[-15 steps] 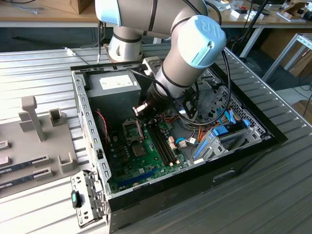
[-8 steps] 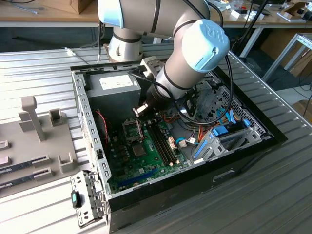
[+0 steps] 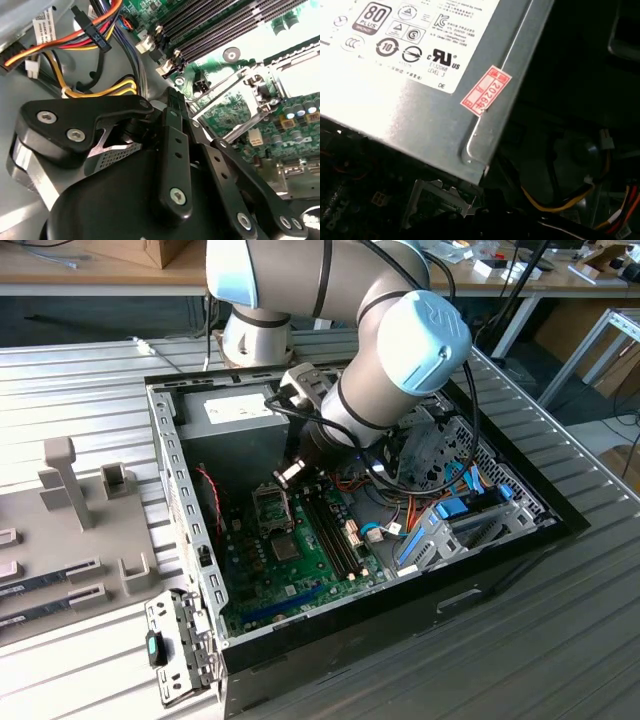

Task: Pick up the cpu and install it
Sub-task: 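Close the cpu cover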

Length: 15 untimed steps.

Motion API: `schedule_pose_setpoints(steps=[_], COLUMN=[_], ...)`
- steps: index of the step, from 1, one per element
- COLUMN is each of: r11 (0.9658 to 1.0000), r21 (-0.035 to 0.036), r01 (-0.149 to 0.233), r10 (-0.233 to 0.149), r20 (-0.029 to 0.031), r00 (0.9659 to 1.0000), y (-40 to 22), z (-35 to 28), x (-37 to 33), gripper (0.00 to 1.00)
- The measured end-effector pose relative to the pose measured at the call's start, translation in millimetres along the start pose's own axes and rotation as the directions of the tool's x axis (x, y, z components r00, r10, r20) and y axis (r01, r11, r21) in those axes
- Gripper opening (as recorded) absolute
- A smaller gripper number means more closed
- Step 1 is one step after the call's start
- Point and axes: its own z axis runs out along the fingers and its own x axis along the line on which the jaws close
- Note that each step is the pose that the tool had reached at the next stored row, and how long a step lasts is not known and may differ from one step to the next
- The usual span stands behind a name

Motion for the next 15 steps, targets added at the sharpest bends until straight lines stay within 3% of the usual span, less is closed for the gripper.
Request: schedule_pose_setpoints(steps=[2,4,8,11,12,14,15], r11=[0.9998,0.9989,0.9975,0.9950,0.9938,0.9896,0.9882], r21=[-0.0071,-0.0227,-0.0335,-0.0494,-0.0613,-0.0994,-0.1096], r01=[0.020,0.041,0.063,0.087,0.093,0.104,0.107], r10=[-0.021,-0.042,-0.063,-0.087,-0.093,-0.103,-0.106], r20=[-0.0036,-0.0029,-0.0046,-0.0043,-0.0002,0.0158,0.0203], r00=[0.9998,0.9991,0.9980,0.9962,0.9956,0.9946,0.9942], y=[-0.4,-0.6,-0.6,-0.7,-1.2,-2.0,-2.1], z=[-0.2,-0.1,-0.3,-2.9,-3.4,-3.7,-3.8], x=[-1.0,-1.4,-1.7,-3.8,-5.3,-7.4,-7.6], gripper=[0.11,0.11,0.11,0.11,0.11,0.11,0.11])
